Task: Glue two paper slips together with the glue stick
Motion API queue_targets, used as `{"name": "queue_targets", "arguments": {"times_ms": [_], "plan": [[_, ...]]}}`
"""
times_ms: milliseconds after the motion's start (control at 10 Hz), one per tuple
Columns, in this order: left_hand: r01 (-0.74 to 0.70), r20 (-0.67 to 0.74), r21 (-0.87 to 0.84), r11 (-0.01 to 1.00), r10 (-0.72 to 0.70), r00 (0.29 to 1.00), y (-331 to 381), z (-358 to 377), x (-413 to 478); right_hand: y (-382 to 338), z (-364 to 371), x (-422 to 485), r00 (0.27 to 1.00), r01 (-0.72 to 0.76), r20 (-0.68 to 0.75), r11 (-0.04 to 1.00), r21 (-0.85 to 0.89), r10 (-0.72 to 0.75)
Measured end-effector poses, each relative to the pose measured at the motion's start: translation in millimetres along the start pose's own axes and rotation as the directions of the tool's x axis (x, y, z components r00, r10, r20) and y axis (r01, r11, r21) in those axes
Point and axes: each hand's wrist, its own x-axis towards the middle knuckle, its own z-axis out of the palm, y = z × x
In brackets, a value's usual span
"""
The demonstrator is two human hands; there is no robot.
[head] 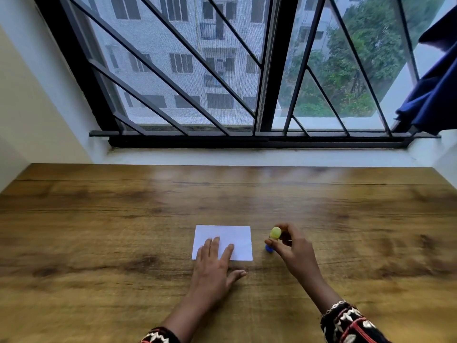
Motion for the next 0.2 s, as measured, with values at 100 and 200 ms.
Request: {"name": "queue_targets", "arguments": {"times_ms": [100,200], "plan": [[0.009,-0.050,0.017,1.000,-0.008,0.999,-2,-2,-1,2,-3,-3,0.999,-0.007,0.054,1.000,-0.009,0.007],[-0.026,-0.278,0.080,0.996,0.048,0.959,-3,-15,-1,5,-23,-2,0.956,-0.074,0.268,0.980,-0.183,0.123]]}}
